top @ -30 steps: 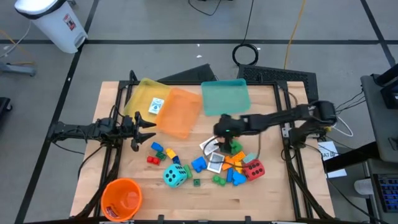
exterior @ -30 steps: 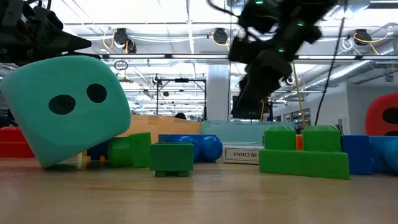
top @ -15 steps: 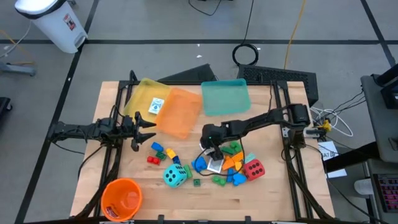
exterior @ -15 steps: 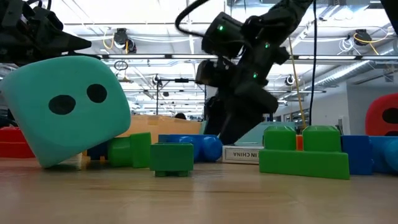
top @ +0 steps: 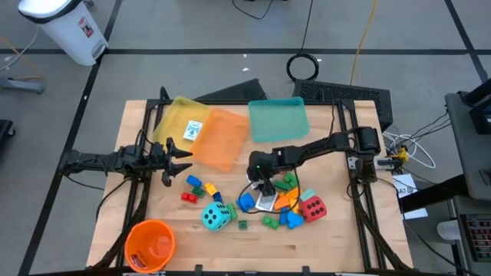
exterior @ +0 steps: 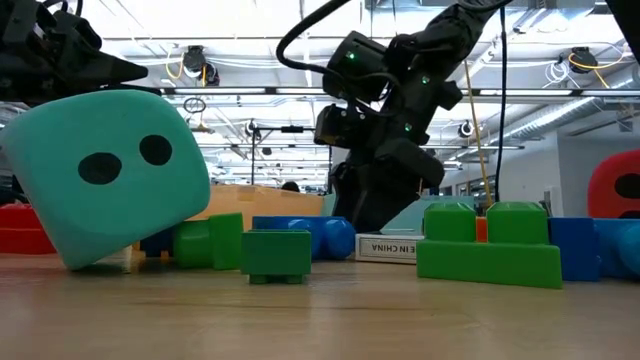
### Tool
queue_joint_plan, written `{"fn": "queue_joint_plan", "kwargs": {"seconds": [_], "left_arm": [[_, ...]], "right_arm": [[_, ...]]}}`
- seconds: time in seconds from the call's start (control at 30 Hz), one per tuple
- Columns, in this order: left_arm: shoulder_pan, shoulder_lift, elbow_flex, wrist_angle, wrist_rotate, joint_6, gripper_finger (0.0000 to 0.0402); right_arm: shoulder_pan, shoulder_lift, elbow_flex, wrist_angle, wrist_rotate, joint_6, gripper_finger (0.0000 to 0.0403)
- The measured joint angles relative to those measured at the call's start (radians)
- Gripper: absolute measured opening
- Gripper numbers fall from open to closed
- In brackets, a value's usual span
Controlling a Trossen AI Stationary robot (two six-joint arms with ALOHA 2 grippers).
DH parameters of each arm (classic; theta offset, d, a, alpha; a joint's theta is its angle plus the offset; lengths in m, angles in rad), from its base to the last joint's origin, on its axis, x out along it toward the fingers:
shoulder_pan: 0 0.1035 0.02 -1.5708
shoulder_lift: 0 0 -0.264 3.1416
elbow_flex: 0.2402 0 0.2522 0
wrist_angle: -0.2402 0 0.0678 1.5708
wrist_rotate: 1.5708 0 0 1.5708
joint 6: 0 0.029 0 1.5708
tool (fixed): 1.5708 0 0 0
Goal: Pick & Place Toys
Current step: Put the brown deck of cards into the yellow bin
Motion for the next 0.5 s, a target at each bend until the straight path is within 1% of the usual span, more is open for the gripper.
{"fn": "queue_joint_plan", "kwargs": {"seconds": [0.1,0.2,0.4,0.5], "left_arm": [[0.0,0.0,0.0,0.0,0.0,0.0,0.0215],[0.0,0.0,0.0,0.0,0.0,0.0,0.0223],[0.0,0.0,0.0,0.0,0.0,0.0,0.0237],[0.0,0.0,0.0,0.0,0.0,0.0,0.0241]], "right_arm": [[0.0,-0.003,0.0,0.003,0.001,0.0,0.0268],[0.003,-0.041,-0.004,-0.005,0.008,0.004,0.0268],[0.001,-0.211,-0.006,-0.058,0.005,0.056,0.0266],[0.003,-0.304,-0.052,-0.034,0.001,0.056,0.0267]]}}
